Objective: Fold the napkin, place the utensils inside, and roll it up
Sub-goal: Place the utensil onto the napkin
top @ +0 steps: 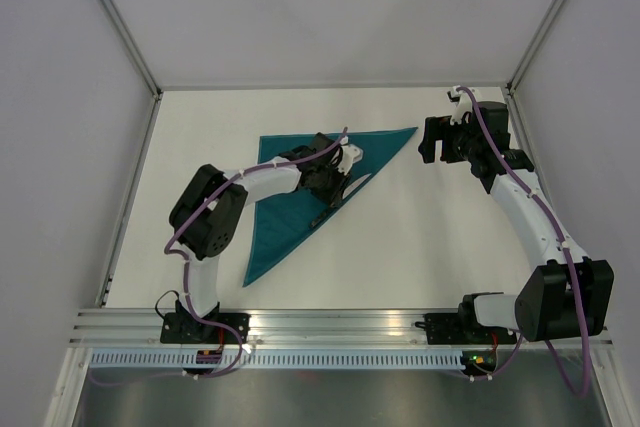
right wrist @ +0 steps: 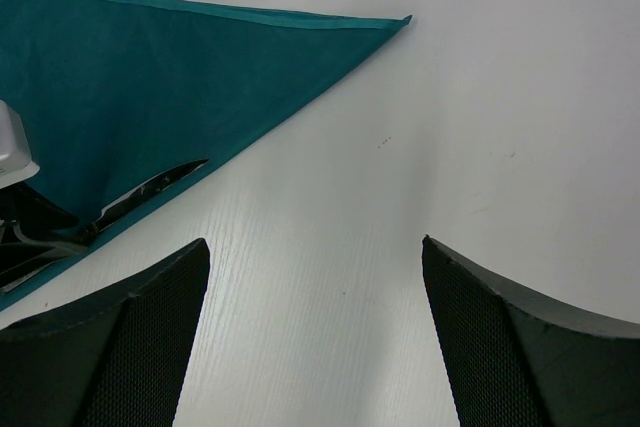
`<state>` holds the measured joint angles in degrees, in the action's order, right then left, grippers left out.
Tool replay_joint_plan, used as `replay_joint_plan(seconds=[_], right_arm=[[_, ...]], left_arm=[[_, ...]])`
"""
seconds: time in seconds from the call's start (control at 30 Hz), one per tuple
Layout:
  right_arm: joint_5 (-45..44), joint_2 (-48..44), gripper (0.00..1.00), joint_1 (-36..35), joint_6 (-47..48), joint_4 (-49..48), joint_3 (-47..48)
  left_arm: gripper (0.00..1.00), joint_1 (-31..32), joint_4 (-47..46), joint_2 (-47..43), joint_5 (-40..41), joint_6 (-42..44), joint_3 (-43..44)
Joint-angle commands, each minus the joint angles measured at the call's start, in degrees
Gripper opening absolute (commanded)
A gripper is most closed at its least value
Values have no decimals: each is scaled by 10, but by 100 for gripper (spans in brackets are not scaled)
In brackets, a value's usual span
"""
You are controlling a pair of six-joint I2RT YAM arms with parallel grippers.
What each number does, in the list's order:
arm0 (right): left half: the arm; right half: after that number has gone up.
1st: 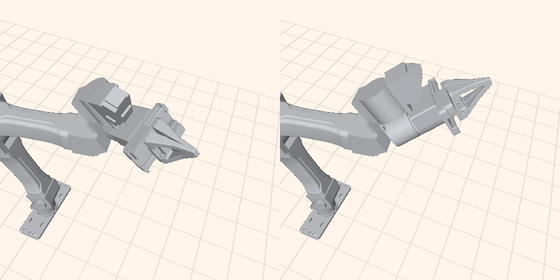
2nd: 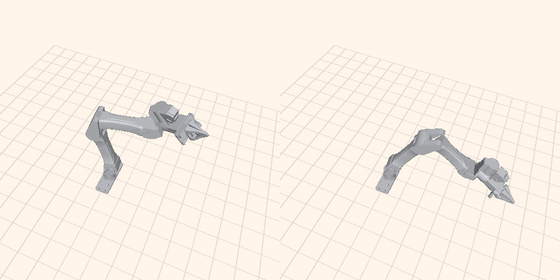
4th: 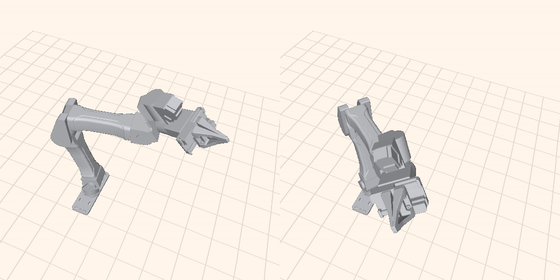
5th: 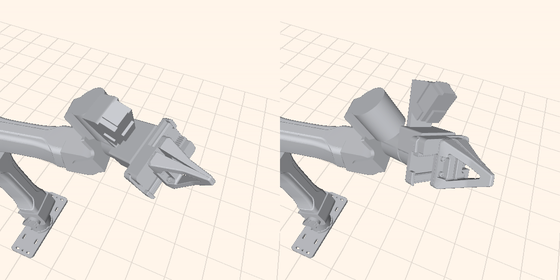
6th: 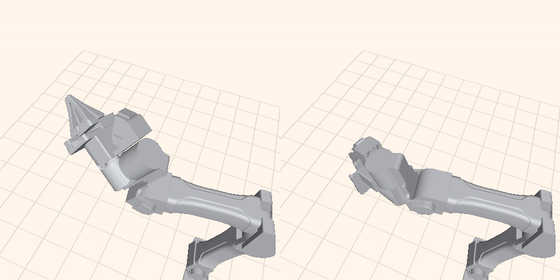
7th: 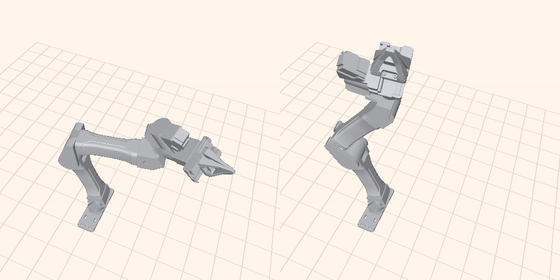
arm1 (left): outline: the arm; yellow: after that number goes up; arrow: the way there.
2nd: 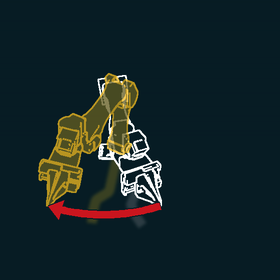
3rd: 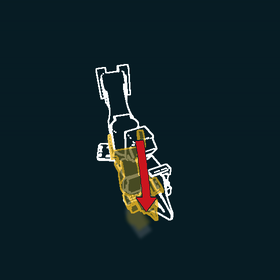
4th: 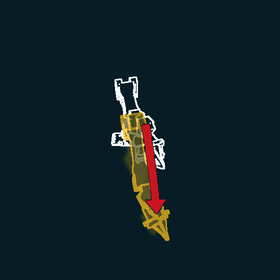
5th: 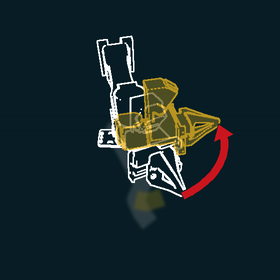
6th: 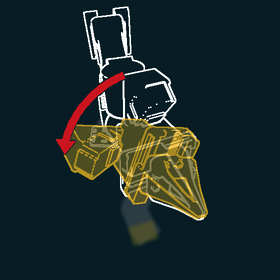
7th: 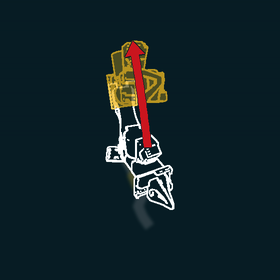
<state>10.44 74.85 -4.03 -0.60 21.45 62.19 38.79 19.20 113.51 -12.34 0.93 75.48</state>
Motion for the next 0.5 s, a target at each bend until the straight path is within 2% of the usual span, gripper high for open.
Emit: replay_joint_plan(seconds=[0.0, 0.3, 0.4, 0.47], right_arm=[[-6, -10, 92, -3, 1, -7, 2], [11, -16, 92, -4, 2, 0, 6], [61, -15, 91, -7, 1, 11, 15], [72, -9, 89, -32, 28, 17, 19]], left_arm=[[39, 3, 11, -29, 6, -11, 38], [46, -6, 33, -70, 7, -3, 81], [46, -31, 45, -129, 16, -42, 86], [49, -45, 71, -195, 55, -76, 92]])
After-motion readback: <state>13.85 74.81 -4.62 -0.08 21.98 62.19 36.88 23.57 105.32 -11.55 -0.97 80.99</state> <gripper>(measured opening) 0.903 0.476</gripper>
